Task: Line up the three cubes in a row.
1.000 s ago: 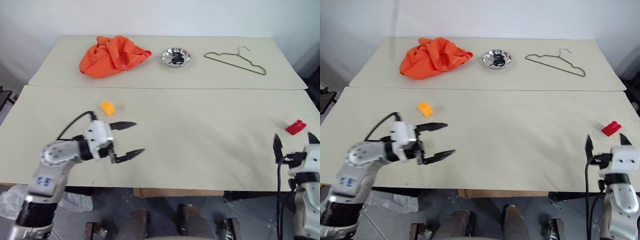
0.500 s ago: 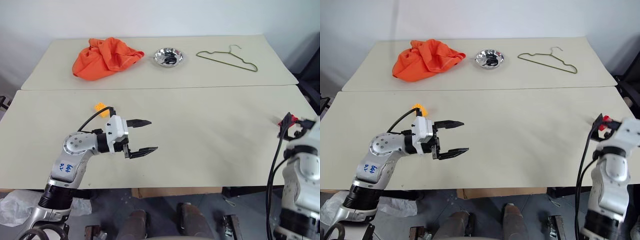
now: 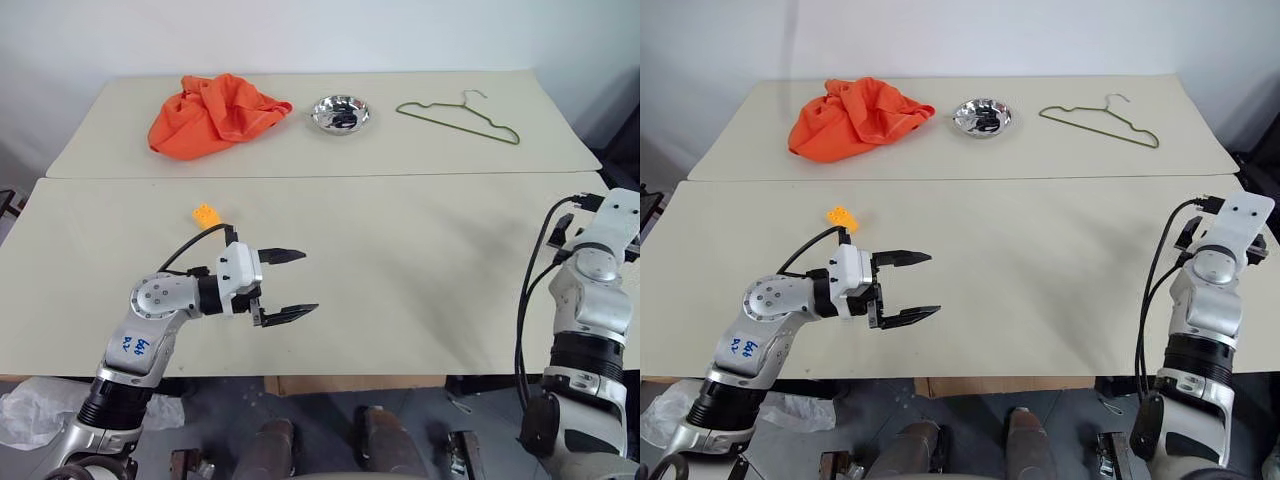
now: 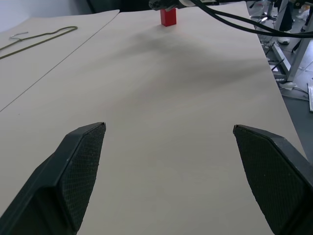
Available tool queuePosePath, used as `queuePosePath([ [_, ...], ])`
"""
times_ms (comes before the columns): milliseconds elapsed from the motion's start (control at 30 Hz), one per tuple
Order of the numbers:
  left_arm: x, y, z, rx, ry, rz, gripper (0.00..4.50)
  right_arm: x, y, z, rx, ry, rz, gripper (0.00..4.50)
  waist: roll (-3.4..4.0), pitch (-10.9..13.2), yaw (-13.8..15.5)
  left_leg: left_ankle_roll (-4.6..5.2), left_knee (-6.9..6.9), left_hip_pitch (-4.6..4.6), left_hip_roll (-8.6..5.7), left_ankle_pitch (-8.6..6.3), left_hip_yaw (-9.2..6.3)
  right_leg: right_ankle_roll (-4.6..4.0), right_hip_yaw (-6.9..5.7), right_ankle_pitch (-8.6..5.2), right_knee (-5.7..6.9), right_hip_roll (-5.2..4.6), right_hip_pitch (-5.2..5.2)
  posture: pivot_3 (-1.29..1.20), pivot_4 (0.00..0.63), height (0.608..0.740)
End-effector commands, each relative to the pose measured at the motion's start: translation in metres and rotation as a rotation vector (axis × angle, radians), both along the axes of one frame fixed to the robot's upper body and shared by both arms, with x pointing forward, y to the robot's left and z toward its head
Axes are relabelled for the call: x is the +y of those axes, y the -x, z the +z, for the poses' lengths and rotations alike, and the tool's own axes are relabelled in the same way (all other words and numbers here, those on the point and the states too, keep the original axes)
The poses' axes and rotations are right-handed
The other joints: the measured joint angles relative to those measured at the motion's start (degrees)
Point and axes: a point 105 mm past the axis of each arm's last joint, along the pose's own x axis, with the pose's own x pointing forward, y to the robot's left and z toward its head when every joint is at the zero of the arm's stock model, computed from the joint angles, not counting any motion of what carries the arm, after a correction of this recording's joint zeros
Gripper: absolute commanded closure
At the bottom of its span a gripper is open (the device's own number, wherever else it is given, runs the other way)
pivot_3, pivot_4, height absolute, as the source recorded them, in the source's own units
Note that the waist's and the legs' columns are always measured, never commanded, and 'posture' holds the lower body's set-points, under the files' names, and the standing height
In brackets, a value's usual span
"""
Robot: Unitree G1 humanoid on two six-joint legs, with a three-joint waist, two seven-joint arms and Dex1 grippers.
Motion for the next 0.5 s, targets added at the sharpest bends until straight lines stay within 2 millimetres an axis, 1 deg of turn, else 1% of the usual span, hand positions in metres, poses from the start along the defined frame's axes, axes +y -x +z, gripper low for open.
queuePosePath([
  [33,-0.003,0.003,0.007,-0.04,0.004,-0.01,0.05,-0.01,0.002,0.001,-0.038,-0.028,-0.062,0.0,0.0,0.0,-0.11,0.0,0.0,0.0,0.0,0.0,0.0,0.0,0.0,0.0,0.0,0.0,0.0,0.0,0.15,0.74],
  [100,-0.002,0.003,0.007,-0.042,0.002,-0.008,0.05,-0.012,0.0,-0.003,-0.028,-0.033,-0.059,0.0,0.0,0.0,-0.27,0.0,-0.01,-0.01,0.0,0.0,0.0,0.0,0.0,0.0,-0.01,0.0,0.0,0.0,0.15,0.74],
  [167,-0.001,0.002,0.007,-0.047,-0.005,-0.003,0.05,-0.017,0.002,-0.01,-0.03,-0.072,-0.102,0.0,0.0,0.0,-0.35,0.01,-0.01,-0.01,0.0,0.0,0.0,0.0,0.0,0.0,-0.01,0.0,0.0,0.0,0.15,0.74],
  [233,-0.001,0.002,0.007,-0.048,-0.006,-0.003,0.0,-0.017,0.001,-0.013,-0.036,-0.097,-0.101,0.38,0.0,0.0,-0.35,0.01,-0.01,-0.01,0.0,0.0,0.01,0.01,0.01,0.0,-0.01,0.0,0.0,0.0,0.15,0.74],
  [300,-0.001,0.003,0.007,-0.048,-0.006,-0.003,0.0,-0.015,-0.001,-0.011,-0.042,-0.087,-0.082,0.87,0.0,0.0,-0.36,0.01,0.0,-0.01,0.0,0.0,0.02,0.01,0.02,0.01,0.0,0.0,0.0,0.0,0.15,0.74],
  [400,-0.001,0.004,0.007,-0.048,-0.004,0.002,0.0,-0.012,-0.005,-0.009,-0.054,-0.081,-0.053,1.86,0.0,0.0,-0.43,0.01,-0.01,-0.01,0.02,0.0,0.02,0.01,0.02,0.0,-0.01,0.01,-0.01,0.0,0.15,0.74],
  [500,0.0,0.004,0.007,-0.045,-0.007,0.007,0.0,-0.003,-0.011,-0.006,-0.066,-0.073,0.016,2.89,0.0,0.0,-0.42,0.01,-0.01,0.0,0.03,0.0,0.02,0.01,0.03,0.01,0.0,0.02,-0.01,0.0,0.15,0.74],
])
